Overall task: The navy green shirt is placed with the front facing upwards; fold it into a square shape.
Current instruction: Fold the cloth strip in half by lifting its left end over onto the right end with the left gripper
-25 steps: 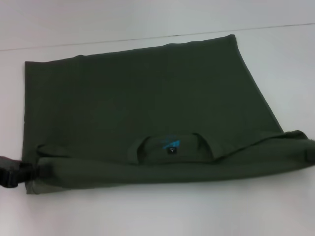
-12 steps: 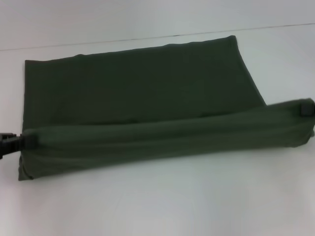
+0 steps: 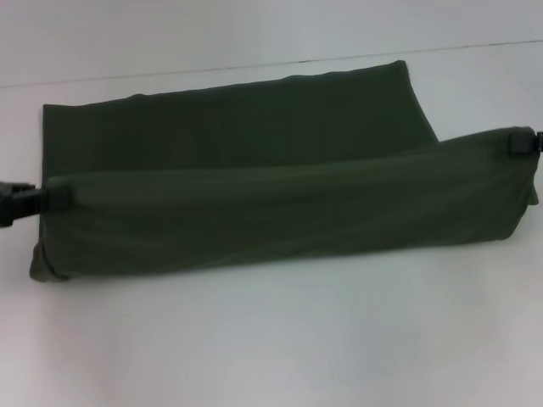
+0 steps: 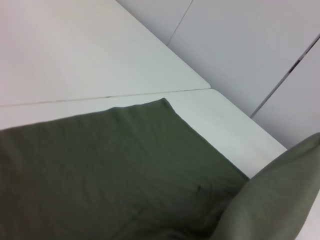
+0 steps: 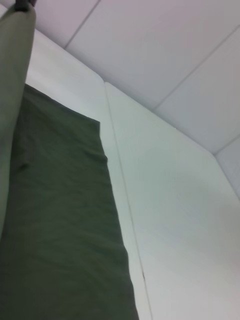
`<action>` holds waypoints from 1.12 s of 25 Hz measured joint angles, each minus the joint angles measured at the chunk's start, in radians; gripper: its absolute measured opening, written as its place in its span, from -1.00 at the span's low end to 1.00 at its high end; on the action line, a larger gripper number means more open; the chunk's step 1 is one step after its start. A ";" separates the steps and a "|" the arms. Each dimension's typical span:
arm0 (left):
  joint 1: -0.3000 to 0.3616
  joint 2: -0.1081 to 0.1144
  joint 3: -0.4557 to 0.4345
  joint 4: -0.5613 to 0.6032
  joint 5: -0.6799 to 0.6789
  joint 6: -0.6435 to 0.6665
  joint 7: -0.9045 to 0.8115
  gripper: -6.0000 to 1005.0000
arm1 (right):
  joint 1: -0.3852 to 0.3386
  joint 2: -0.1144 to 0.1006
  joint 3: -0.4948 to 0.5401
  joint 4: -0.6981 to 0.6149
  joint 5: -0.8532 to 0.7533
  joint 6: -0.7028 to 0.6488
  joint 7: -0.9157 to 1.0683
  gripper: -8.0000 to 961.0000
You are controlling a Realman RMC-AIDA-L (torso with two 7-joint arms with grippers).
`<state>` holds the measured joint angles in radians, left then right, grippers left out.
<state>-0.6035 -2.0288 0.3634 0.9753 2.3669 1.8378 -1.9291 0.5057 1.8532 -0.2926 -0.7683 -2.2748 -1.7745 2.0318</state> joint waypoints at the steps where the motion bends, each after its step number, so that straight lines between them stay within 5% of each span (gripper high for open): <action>1: -0.015 0.006 0.004 -0.015 0.000 -0.016 -0.002 -0.88 | 0.006 0.001 -0.001 0.000 0.000 0.012 0.006 -0.91; 16: -0.125 0.037 0.078 -0.136 0.006 -0.197 -0.025 -0.88 | 0.079 0.010 -0.074 0.011 -0.008 0.180 0.078 -0.91; 28: -0.153 0.045 0.098 -0.145 -0.002 -0.296 -0.057 -0.88 | 0.117 0.014 -0.120 0.014 -0.007 0.288 0.105 -0.91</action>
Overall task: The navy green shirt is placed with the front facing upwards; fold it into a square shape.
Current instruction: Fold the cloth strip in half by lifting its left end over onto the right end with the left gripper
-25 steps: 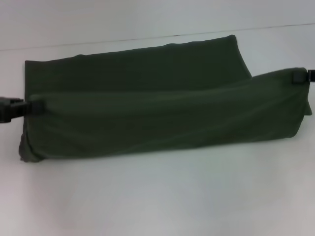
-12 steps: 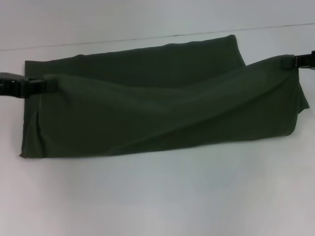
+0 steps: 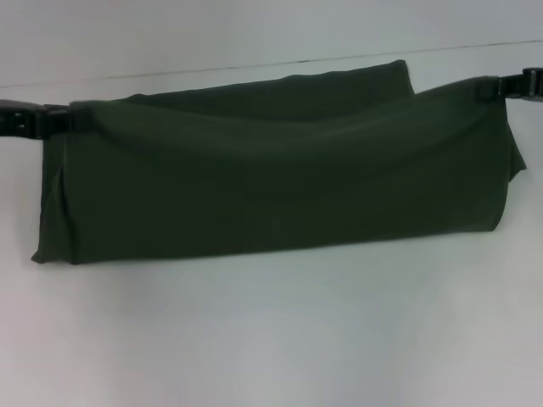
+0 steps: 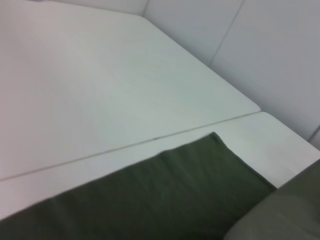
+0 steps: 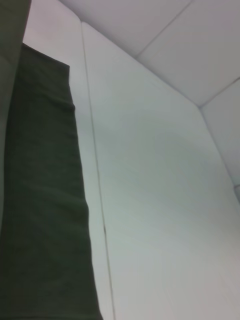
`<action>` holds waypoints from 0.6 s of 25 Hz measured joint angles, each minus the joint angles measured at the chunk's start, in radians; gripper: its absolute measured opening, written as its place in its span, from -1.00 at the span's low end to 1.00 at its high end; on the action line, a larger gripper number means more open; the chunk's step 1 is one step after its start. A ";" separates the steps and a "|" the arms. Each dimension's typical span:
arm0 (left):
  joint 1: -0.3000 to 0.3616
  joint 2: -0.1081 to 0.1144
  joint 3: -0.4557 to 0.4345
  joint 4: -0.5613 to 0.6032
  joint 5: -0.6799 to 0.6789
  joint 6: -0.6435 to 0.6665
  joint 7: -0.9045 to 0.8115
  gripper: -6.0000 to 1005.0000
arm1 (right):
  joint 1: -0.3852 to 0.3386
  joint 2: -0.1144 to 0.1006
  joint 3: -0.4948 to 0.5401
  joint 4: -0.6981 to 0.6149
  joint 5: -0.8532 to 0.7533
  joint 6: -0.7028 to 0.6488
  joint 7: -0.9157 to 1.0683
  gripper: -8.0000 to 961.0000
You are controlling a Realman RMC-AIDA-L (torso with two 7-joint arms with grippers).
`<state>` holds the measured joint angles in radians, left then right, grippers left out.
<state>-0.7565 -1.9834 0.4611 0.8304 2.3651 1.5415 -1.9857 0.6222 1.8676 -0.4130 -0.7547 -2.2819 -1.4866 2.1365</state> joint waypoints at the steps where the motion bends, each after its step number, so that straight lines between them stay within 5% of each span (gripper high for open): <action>1: -0.002 0.000 0.000 -0.002 -0.001 -0.015 -0.001 -0.88 | 0.004 0.001 -0.002 0.000 0.000 0.013 0.003 -0.91; 15: -0.071 0.003 0.020 -0.072 -0.001 -0.166 0.004 -0.89 | 0.068 0.040 -0.071 0.004 0.002 0.200 0.014 -0.91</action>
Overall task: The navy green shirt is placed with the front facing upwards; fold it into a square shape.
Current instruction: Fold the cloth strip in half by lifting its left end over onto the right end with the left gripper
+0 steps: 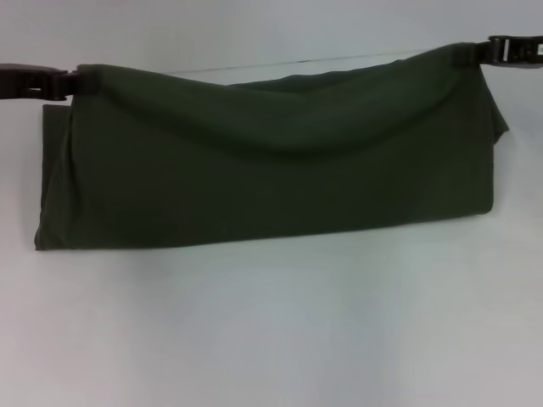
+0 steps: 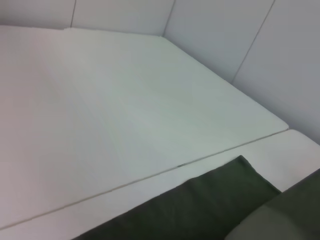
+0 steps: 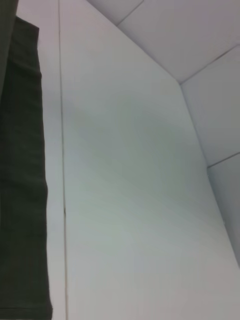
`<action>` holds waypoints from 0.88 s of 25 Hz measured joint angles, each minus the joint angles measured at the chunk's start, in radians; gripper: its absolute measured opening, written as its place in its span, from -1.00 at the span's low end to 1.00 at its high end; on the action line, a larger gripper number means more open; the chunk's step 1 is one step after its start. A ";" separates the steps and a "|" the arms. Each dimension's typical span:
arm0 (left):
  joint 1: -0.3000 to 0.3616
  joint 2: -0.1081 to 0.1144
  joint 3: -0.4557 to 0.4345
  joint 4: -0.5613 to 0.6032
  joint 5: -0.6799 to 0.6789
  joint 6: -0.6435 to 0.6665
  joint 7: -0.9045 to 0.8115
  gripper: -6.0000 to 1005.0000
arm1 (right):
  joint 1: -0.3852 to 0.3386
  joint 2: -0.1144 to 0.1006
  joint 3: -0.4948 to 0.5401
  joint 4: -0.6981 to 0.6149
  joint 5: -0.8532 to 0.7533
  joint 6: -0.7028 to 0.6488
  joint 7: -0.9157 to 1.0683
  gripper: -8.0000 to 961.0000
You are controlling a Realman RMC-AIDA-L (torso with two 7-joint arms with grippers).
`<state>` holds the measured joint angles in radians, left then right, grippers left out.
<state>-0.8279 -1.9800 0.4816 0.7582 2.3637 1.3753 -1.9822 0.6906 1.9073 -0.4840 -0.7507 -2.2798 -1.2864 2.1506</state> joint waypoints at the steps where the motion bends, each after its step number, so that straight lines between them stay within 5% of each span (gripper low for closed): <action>1: -0.004 0.000 0.008 -0.005 0.000 -0.013 0.001 -0.89 | 0.005 0.006 -0.008 0.000 0.000 0.017 0.000 -0.91; 16: -0.014 -0.021 0.039 -0.059 -0.034 -0.218 0.001 -0.88 | 0.036 0.051 -0.086 0.030 0.002 0.208 -0.008 -0.91; 22: 0.016 -0.096 0.044 -0.052 -0.039 -0.414 0.003 -0.88 | 0.045 0.077 -0.134 0.065 0.002 0.321 -0.015 -0.91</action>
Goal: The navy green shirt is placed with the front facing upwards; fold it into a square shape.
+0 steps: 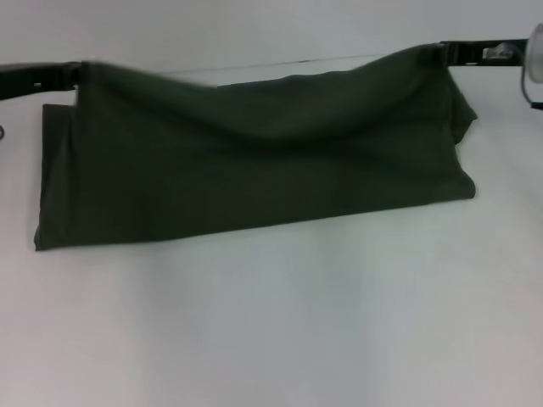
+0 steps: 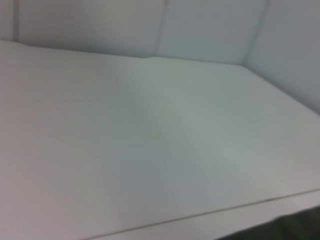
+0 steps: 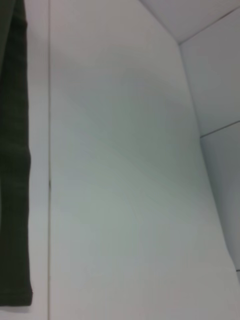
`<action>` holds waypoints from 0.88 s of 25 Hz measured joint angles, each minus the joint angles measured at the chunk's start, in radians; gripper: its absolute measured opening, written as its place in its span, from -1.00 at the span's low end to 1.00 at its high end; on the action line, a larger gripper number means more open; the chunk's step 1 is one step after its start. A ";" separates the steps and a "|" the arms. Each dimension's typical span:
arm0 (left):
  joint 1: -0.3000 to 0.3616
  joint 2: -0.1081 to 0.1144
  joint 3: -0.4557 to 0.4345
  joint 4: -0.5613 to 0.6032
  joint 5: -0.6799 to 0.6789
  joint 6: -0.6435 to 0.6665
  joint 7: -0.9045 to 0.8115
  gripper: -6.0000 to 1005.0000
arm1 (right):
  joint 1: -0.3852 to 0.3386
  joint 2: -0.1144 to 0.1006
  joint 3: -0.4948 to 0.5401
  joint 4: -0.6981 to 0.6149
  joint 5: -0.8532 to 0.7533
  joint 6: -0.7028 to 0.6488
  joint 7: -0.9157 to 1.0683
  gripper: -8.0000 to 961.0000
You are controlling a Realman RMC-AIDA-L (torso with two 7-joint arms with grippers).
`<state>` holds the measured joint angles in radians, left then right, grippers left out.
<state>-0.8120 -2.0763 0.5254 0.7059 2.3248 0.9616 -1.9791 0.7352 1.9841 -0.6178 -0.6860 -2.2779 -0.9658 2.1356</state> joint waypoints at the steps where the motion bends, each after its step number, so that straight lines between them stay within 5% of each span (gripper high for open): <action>1: 0.005 -0.015 0.006 0.000 0.000 -0.039 0.002 -0.88 | 0.001 0.009 -0.016 0.001 0.000 0.023 -0.004 -0.91; 5: 0.011 -0.032 0.054 -0.048 0.004 -0.178 0.003 -0.87 | 0.001 0.047 -0.055 -0.004 0.000 0.141 -0.012 -0.76; 10: 0.027 -0.044 0.082 -0.069 0.000 -0.291 0.000 -0.35 | 0.003 0.079 -0.065 -0.007 0.004 0.281 -0.012 -0.36; 17: 0.063 -0.060 0.089 -0.041 -0.003 -0.307 0.000 0.28 | -0.029 0.073 -0.056 -0.002 0.030 0.280 -0.011 0.20; 22: 0.096 -0.061 0.091 0.002 -0.007 -0.198 0.004 0.66 | -0.105 0.068 -0.055 -0.032 0.185 0.196 -0.090 0.55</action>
<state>-0.7163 -2.1368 0.6162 0.7078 2.3176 0.7633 -1.9749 0.6301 2.0521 -0.6730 -0.7184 -2.0925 -0.7701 2.0457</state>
